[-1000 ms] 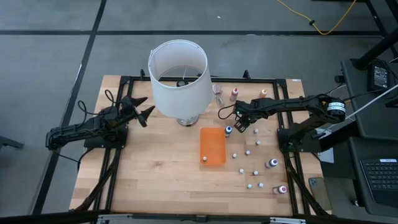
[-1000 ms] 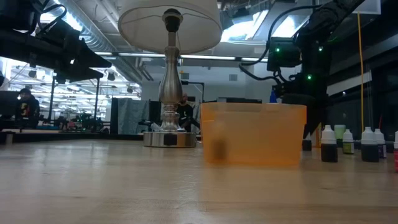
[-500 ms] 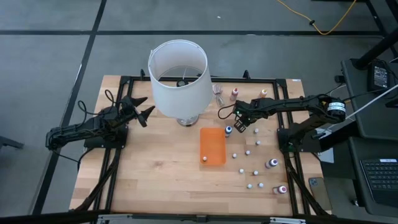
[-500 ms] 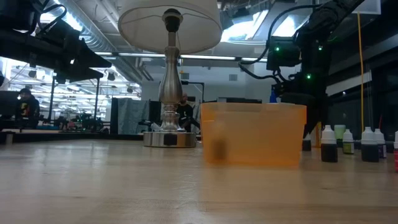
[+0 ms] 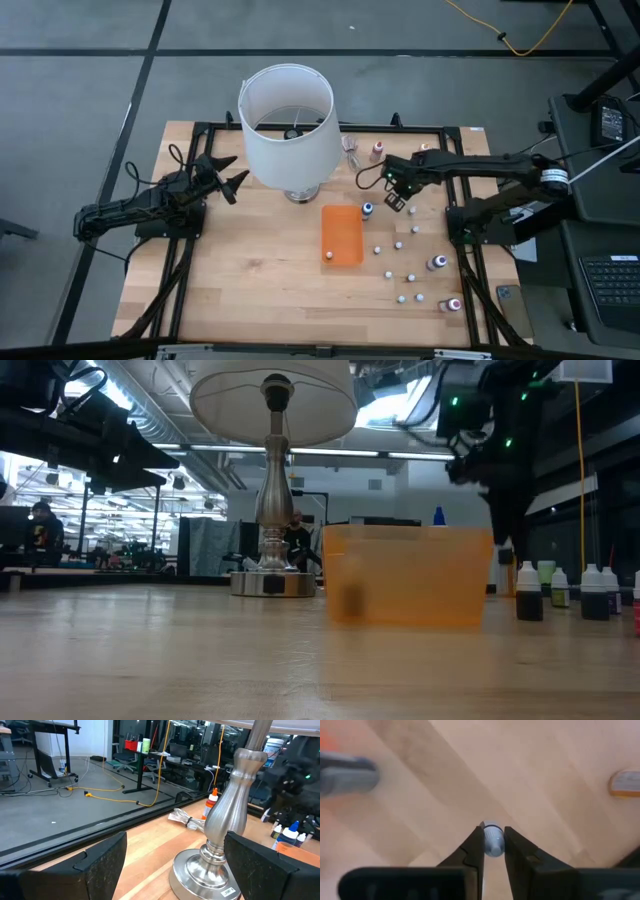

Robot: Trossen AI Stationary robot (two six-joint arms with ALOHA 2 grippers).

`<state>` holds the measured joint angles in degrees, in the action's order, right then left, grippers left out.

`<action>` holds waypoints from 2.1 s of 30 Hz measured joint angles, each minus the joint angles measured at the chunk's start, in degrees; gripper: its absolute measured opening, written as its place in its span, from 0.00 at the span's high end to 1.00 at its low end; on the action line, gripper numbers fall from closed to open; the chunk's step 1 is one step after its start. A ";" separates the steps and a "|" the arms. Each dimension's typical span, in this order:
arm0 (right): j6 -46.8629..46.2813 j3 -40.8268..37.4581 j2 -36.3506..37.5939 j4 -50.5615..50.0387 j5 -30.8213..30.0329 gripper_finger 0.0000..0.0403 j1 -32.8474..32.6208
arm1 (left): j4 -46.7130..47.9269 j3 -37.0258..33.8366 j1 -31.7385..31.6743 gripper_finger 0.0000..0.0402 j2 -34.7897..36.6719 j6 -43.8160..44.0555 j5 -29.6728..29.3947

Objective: Pick & Place food coloring
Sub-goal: Put the small black food coloring bottle into the orange bin

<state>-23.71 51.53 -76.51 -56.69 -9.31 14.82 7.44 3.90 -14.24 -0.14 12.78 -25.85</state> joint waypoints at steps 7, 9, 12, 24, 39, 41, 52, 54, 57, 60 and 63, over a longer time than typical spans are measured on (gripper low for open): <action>-0.06 3.34 4.55 -5.80 1.02 0.85 -6.69 | 0.00 -0.02 0.00 0.20 0.00 0.00 0.01; -0.30 4.50 4.98 -6.59 1.86 0.86 -9.35 | 0.00 0.00 0.00 0.20 0.00 0.00 0.01; -1.56 6.03 5.03 -7.71 1.97 0.86 -13.52 | 0.00 -0.02 0.00 0.20 0.01 0.00 0.01; -2.80 15.83 -4.85 -7.43 3.01 0.86 -27.37 | 0.00 -0.02 0.00 0.20 0.00 0.00 0.01; 4.41 30.75 -21.72 -2.40 2.94 0.86 -31.39 | 0.00 0.00 0.00 0.20 0.01 -0.02 0.01; 5.39 32.54 -23.70 -2.26 2.92 0.86 -31.38 | 0.00 0.00 0.00 0.20 0.01 -0.02 0.01; 7.76 37.75 -31.73 1.04 2.86 0.86 -30.40 | 0.00 0.00 0.00 0.20 0.00 0.00 0.01; 7.74 37.77 -32.92 1.72 2.90 0.86 -30.42 | 0.00 0.00 0.00 0.20 0.00 -0.01 0.01; 7.40 37.77 -34.75 2.57 2.94 0.86 -30.46 | 0.00 -0.02 0.00 0.20 0.00 0.00 0.01; 6.19 37.77 -36.28 3.48 2.92 0.86 -30.51 | 0.00 -0.01 0.00 0.20 0.00 -0.01 0.01; 5.96 37.77 -37.84 4.26 2.91 0.86 -30.83 | 0.00 0.00 0.00 0.20 0.00 0.00 0.01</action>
<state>-17.75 89.30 -114.35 -52.43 -6.40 -16.01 7.44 3.90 -14.24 -0.14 12.78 -25.85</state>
